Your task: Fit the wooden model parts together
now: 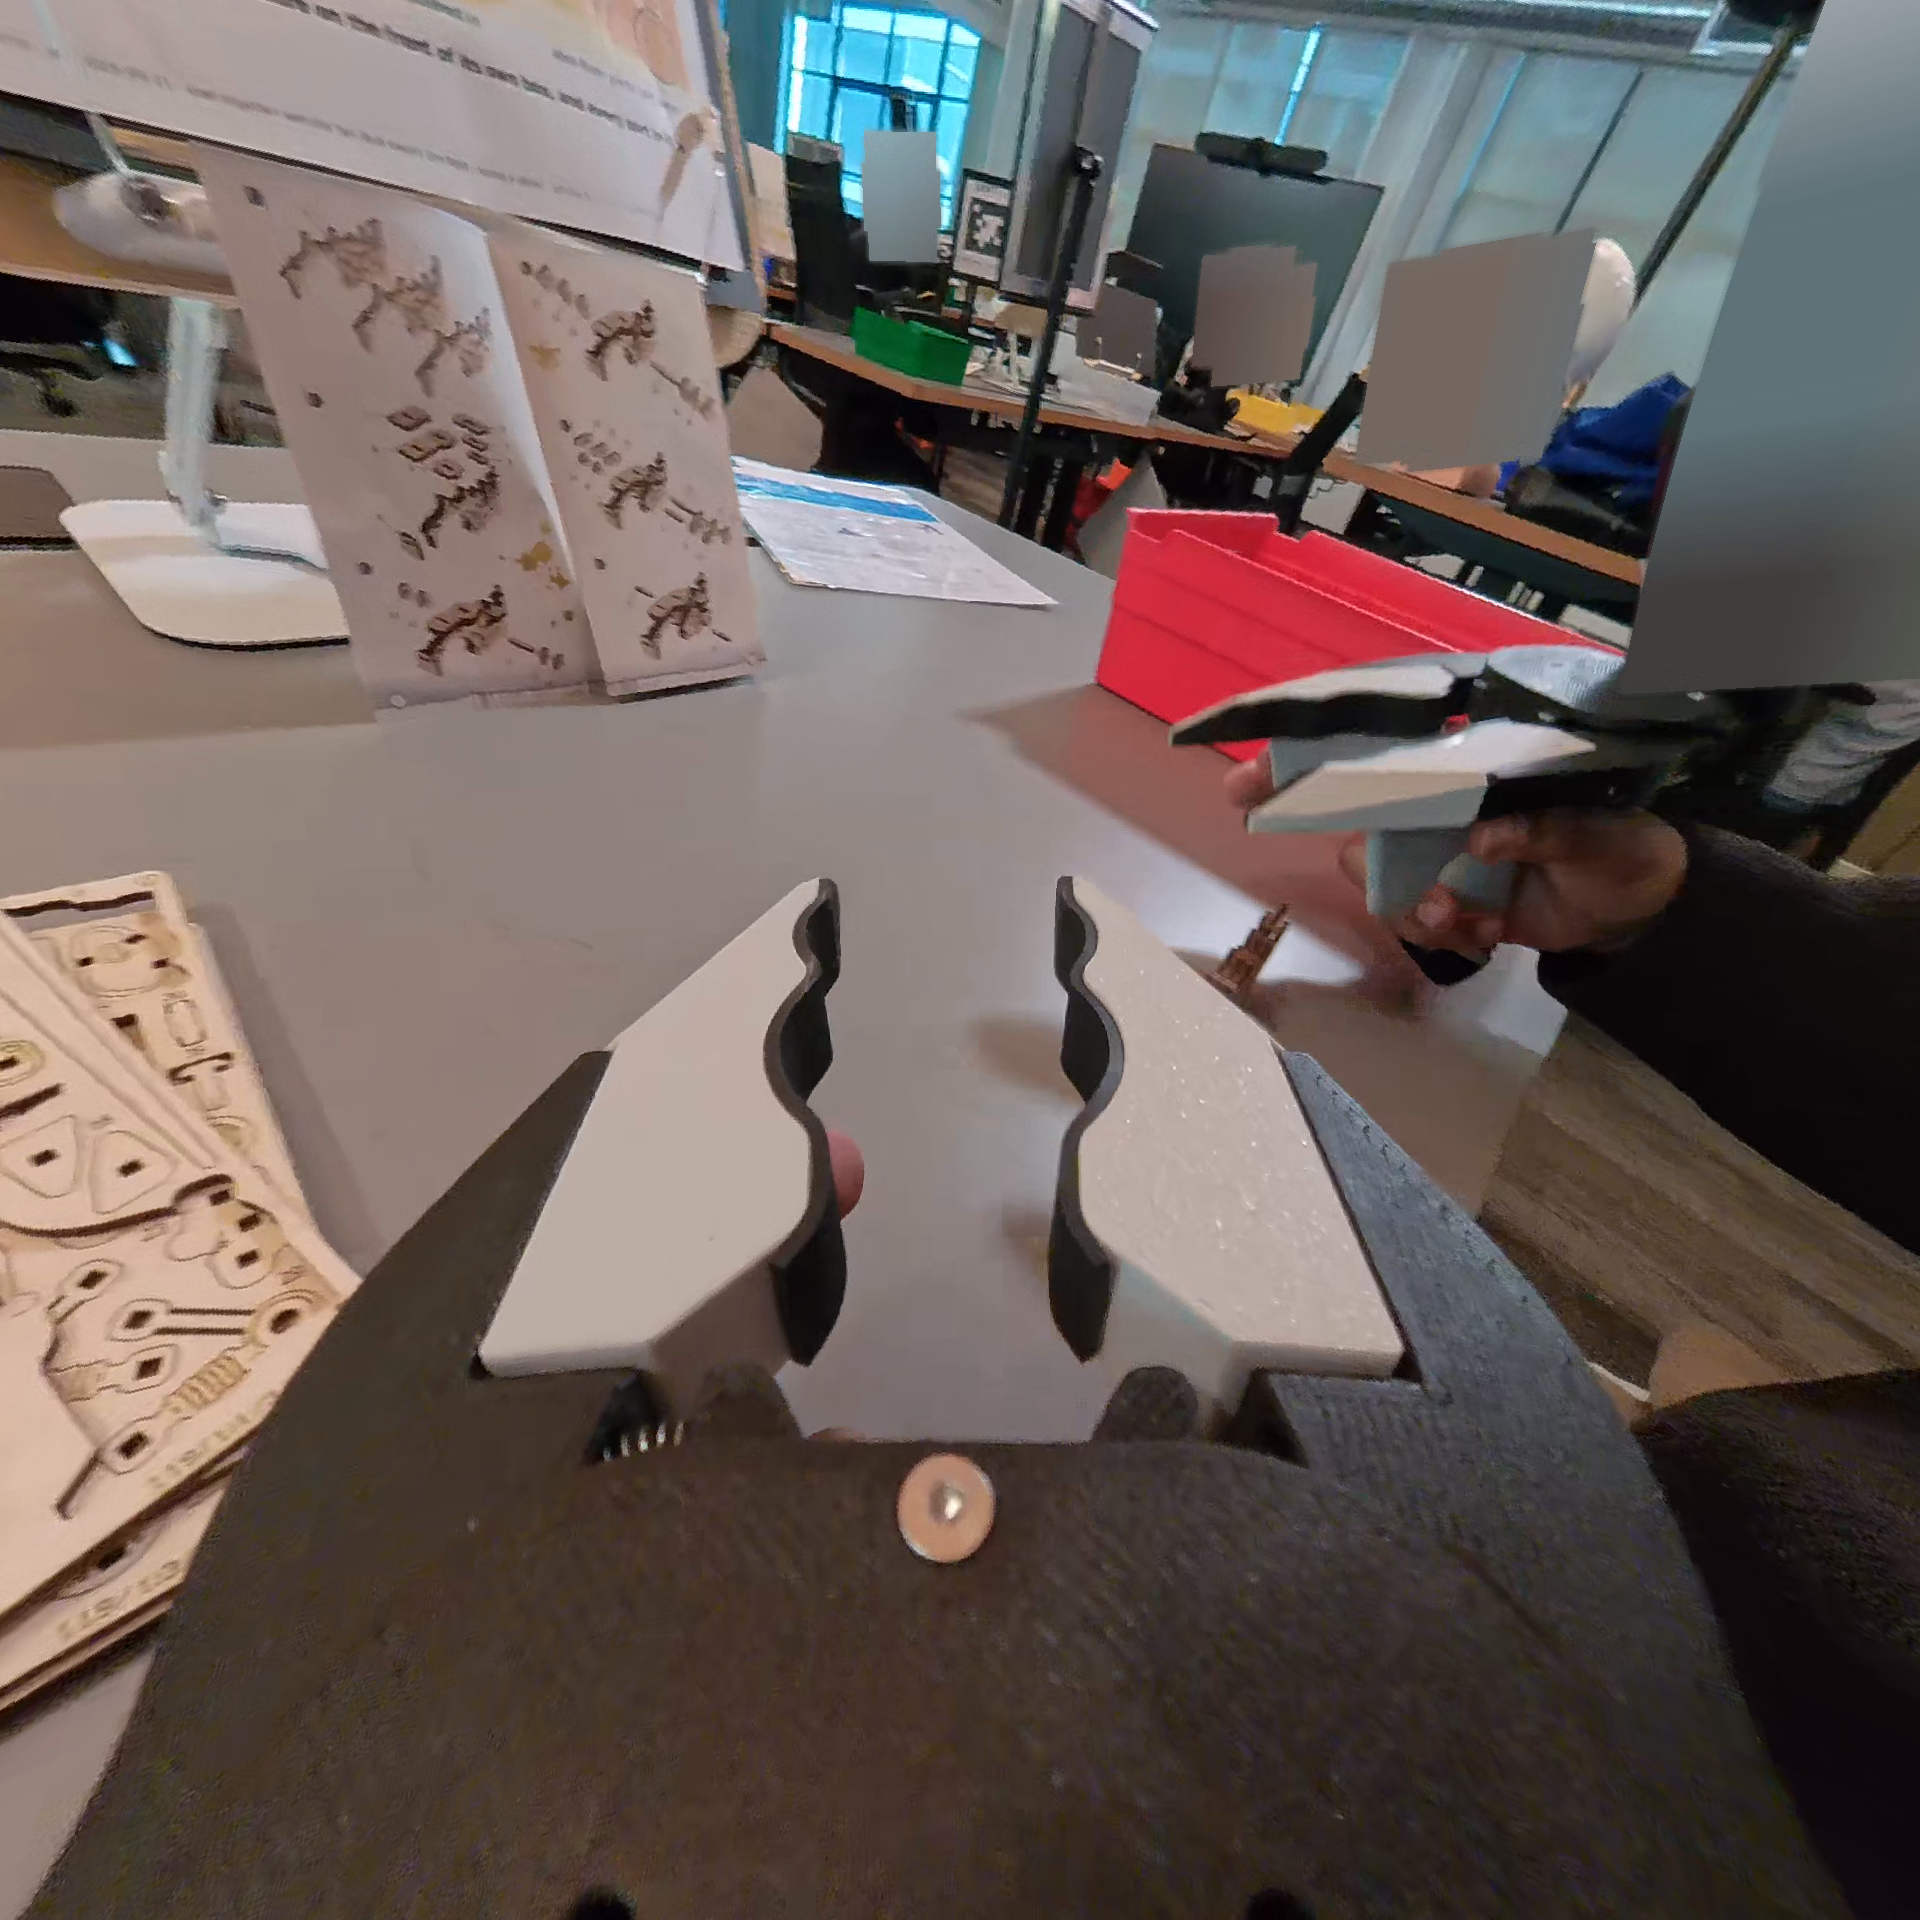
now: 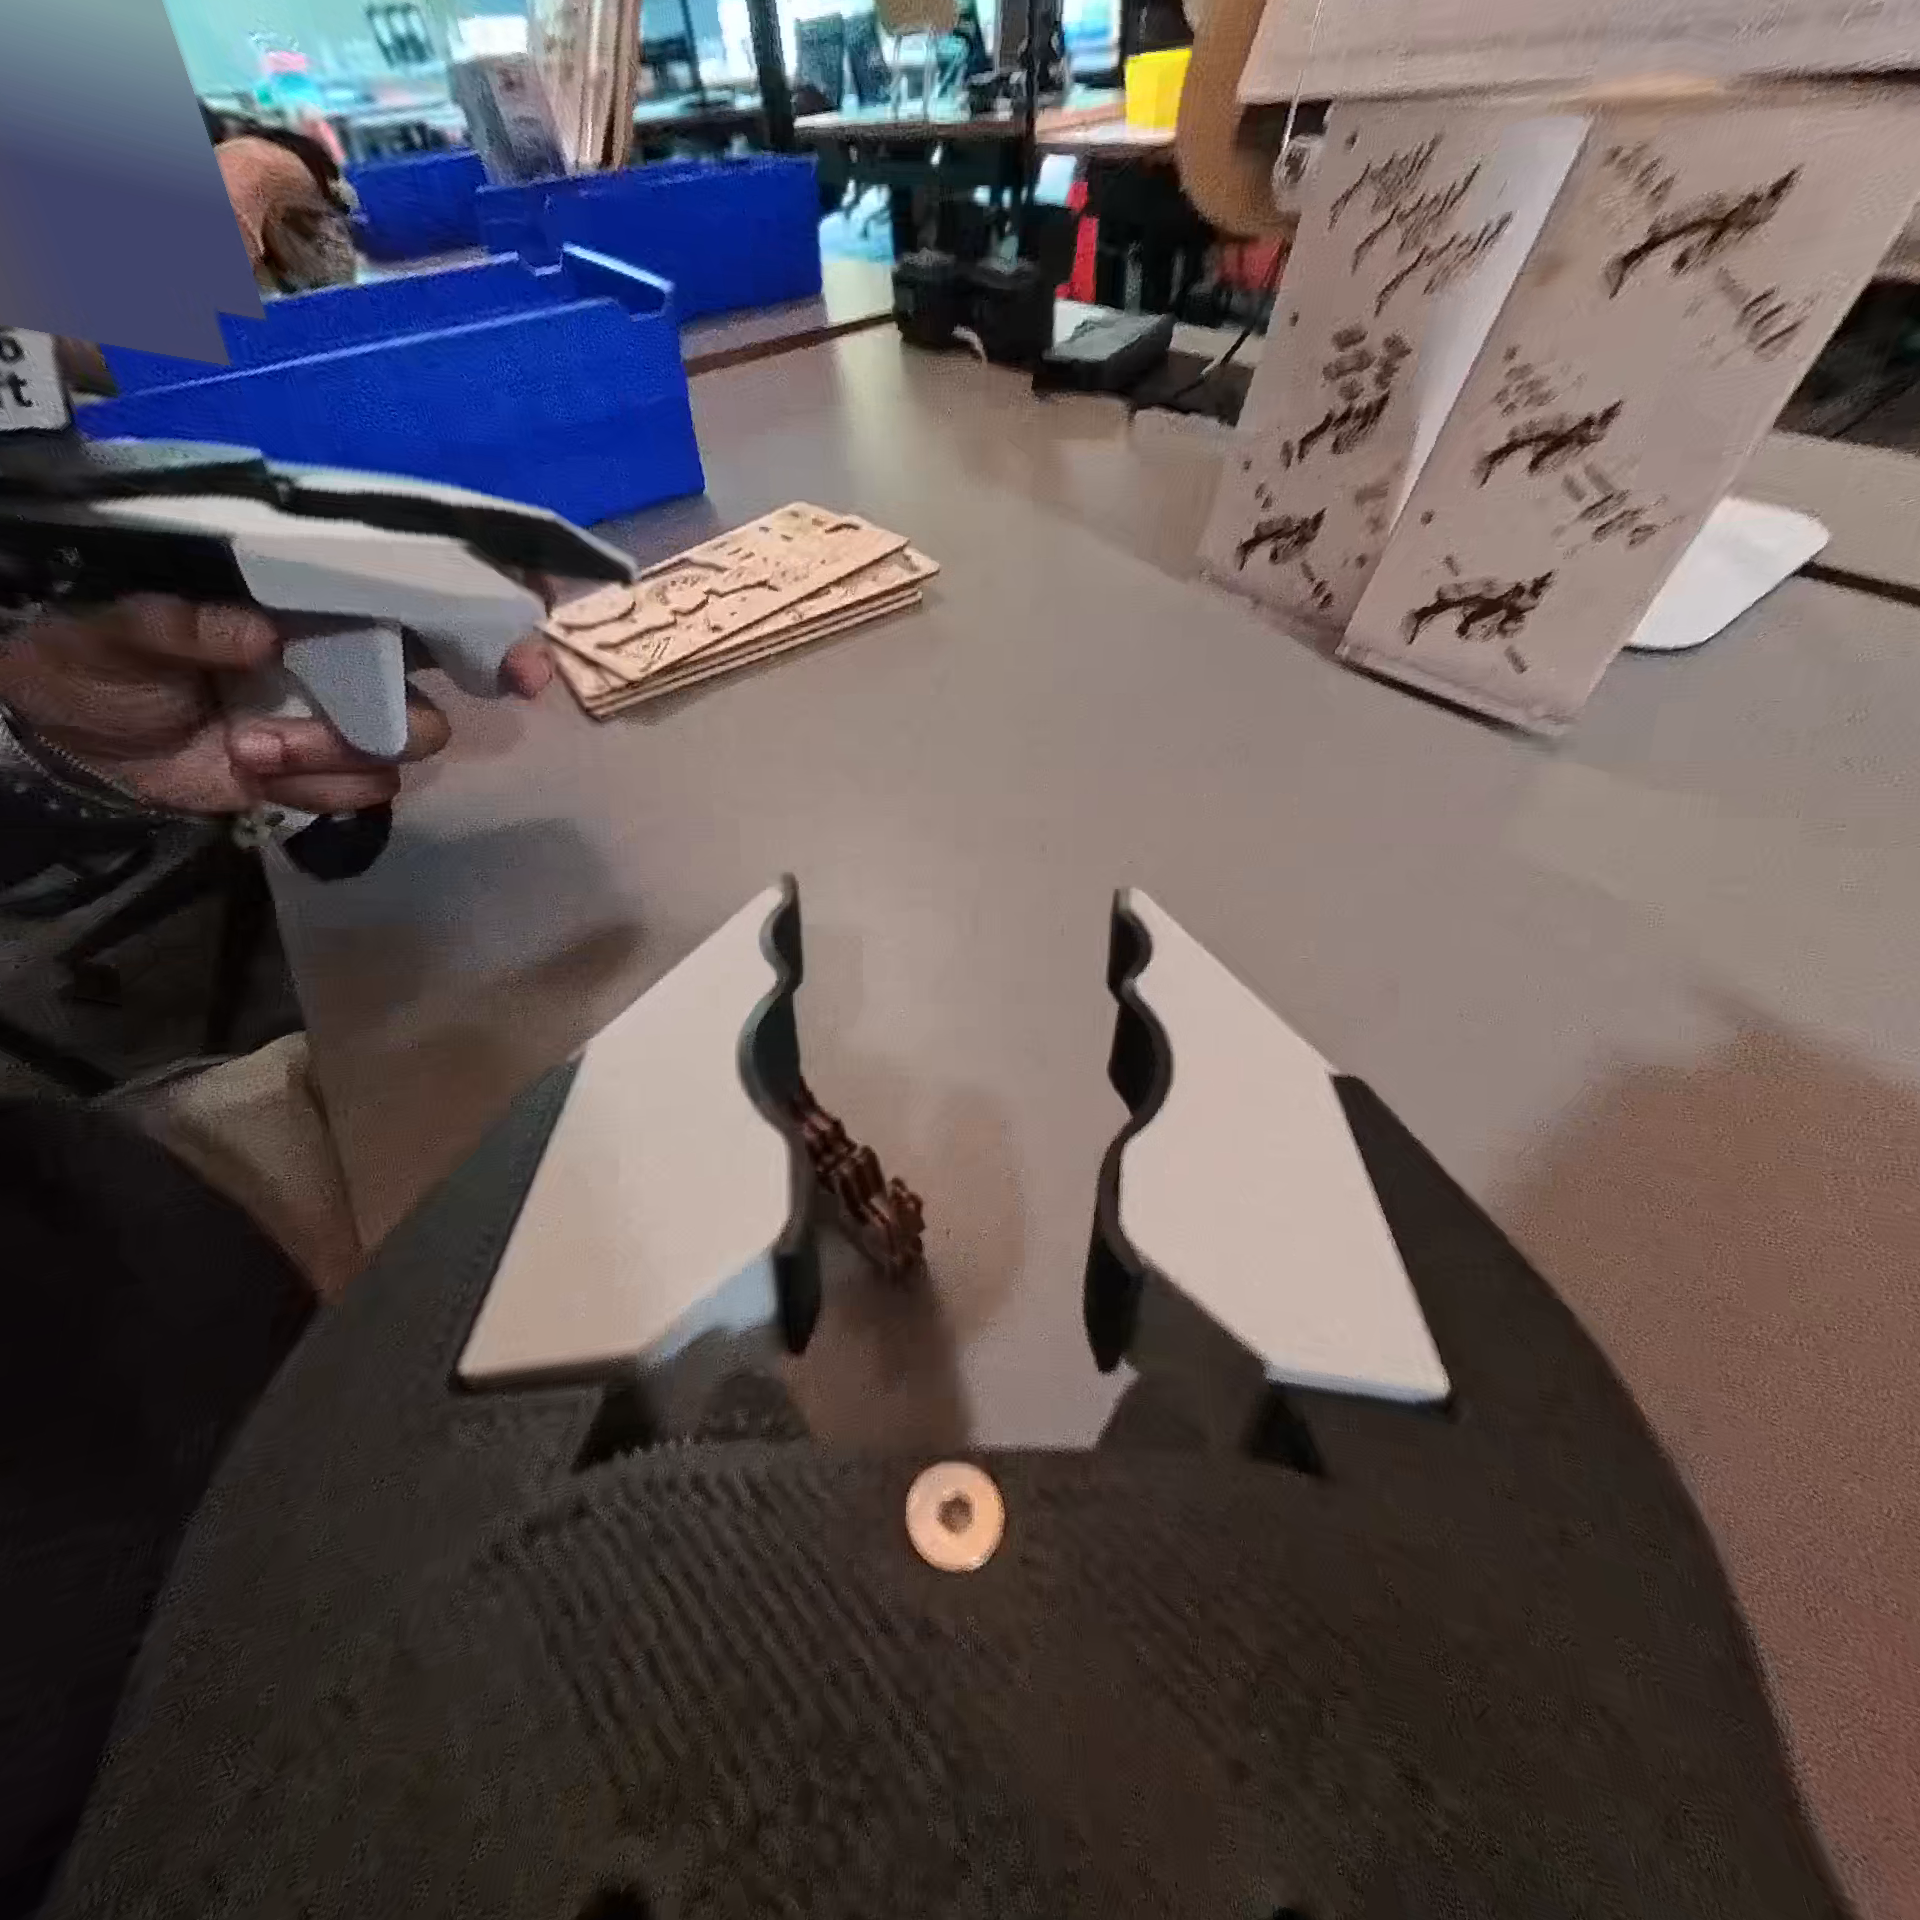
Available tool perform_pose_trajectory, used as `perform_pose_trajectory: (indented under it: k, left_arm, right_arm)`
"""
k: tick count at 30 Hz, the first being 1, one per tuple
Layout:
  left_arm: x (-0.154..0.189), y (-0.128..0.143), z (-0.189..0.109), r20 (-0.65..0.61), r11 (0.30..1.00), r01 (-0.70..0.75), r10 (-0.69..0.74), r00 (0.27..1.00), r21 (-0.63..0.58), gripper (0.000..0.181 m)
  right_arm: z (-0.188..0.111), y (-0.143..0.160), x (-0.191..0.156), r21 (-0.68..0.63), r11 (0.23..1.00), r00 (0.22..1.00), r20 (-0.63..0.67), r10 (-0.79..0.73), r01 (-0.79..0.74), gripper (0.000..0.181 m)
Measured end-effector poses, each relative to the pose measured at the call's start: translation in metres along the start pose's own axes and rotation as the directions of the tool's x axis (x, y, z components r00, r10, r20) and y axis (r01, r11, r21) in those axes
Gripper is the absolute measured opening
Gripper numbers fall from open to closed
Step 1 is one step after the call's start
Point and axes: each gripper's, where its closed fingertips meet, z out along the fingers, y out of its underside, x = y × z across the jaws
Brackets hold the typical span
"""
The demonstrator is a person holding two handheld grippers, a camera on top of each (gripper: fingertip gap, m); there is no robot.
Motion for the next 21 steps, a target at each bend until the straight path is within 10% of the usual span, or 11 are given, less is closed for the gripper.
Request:
perform_pose_trajectory:
  k: [4,10,21]
  left_arm:
    - [-0.008,-0.005,0.010,-0.012,1.000,0.010,-0.010,1.000,0.005,0.040]
    - [-0.007,-0.003,0.035,-0.099,0.999,-0.010,0.007,0.995,-0.034,0.039]
    - [0.005,-0.004,0.021,-0.087,1.000,0.007,-0.008,0.996,-0.007,0.038]
  right_arm:
    - [0.011,0.013,0.007,-0.086,0.996,0.999,0.048,0.011,-0.007,0.065]
    - [0.006,-0.042,0.030,0.122,0.993,0.999,-0.040,0.012,-0.007,0.070]
    - [-0.007,0.004,0.000,-0.061,0.998,0.997,-0.068,-0.026,0.022,0.094]
